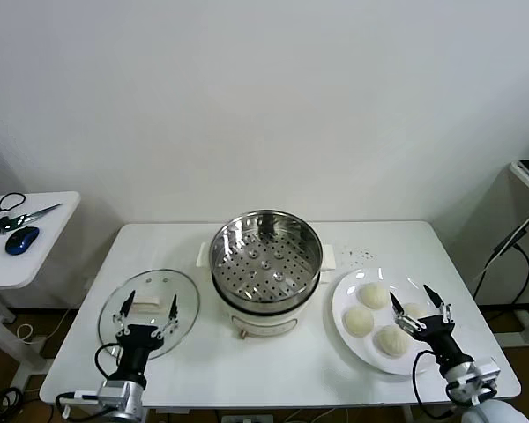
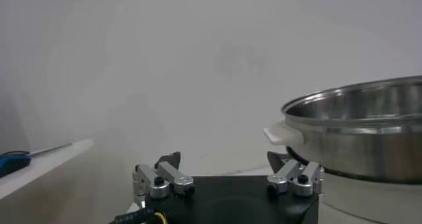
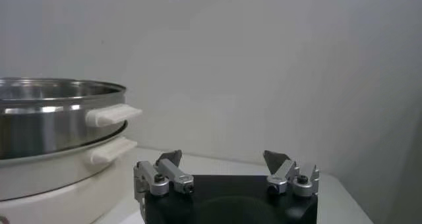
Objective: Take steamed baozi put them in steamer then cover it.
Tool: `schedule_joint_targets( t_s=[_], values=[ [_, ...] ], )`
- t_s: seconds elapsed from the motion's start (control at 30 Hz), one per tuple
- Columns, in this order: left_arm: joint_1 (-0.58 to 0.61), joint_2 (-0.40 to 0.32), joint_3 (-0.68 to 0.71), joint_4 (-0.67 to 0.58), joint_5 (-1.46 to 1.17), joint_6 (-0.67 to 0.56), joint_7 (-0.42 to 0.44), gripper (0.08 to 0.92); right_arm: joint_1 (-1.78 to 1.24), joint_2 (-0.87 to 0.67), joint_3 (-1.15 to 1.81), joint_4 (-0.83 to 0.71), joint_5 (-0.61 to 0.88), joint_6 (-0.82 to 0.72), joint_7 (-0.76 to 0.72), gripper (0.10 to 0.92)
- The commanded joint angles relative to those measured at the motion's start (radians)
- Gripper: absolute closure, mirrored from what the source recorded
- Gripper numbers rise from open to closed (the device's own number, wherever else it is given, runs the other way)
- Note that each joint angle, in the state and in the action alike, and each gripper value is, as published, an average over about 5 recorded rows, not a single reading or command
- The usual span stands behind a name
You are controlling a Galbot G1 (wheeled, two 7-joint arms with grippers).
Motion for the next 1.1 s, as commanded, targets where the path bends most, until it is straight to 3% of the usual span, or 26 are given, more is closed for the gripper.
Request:
schedule_joint_targets(
  t_s=[0.03, 0.33, 0.57, 1.1],
  values=[
    [0.0, 0.001, 0.002, 0.0, 0.002, 0.003, -0.007, 0.177, 0.043, -0.048, 0.006, -0.015, -0.031, -0.04, -0.053, 0.203],
    [-0.005, 0.003, 0.01, -0.017, 0.008, 0.009, -0.005, 0.177, 0.238, -0.45, -0.109, -0.192, -0.225, -0.208, -0.45, 0.203],
    [-0.005, 0.008, 0.017, -0.016, 0.003, 0.015, 0.003, 0.177, 0.472, -0.648, -0.328, -0.319, -0.362, -0.218, -0.741, 0.203],
    [-0.021, 0.023, 0.022, -0.004, 0.01, 0.036, 0.002, 0.177, 1.384, -0.527, -1.322, -0.523, -0.388, -0.232, -0.866, 0.203]
  ],
)
